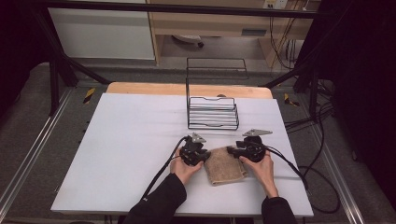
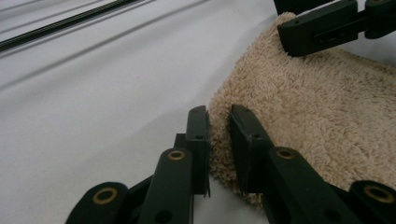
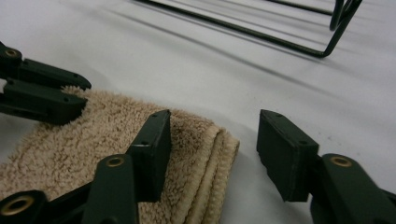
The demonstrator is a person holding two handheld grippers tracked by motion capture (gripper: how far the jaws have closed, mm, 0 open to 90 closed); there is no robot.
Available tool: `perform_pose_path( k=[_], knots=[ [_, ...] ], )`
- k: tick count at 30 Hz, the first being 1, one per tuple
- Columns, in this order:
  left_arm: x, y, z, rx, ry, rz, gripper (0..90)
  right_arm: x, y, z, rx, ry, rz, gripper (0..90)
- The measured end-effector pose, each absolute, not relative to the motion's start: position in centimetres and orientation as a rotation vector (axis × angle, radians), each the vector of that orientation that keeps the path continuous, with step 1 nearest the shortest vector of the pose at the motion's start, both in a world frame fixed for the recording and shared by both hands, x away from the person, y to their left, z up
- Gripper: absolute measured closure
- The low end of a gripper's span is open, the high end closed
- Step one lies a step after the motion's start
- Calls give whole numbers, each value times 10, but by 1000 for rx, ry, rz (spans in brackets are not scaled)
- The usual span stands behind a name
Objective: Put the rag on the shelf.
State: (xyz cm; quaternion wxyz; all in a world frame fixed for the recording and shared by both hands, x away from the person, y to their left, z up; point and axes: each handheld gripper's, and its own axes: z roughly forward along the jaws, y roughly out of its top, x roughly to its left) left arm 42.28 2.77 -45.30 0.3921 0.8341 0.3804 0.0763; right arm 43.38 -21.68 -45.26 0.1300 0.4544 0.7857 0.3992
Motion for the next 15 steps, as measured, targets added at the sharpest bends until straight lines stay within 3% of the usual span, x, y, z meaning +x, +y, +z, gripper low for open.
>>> perform_pose_path(
  k=[2,10,15],
  knots=[
    [423,28,-453,2118,967,188,771,433,-217,-453,1327,2311,1153,539],
    [425,29,-453,2104,985,166,767,434,-217,-454,1354,2333,1149,632],
    [425,31,-453,2090,993,147,768,434,-217,-453,1391,2366,1182,771]
  ],
)
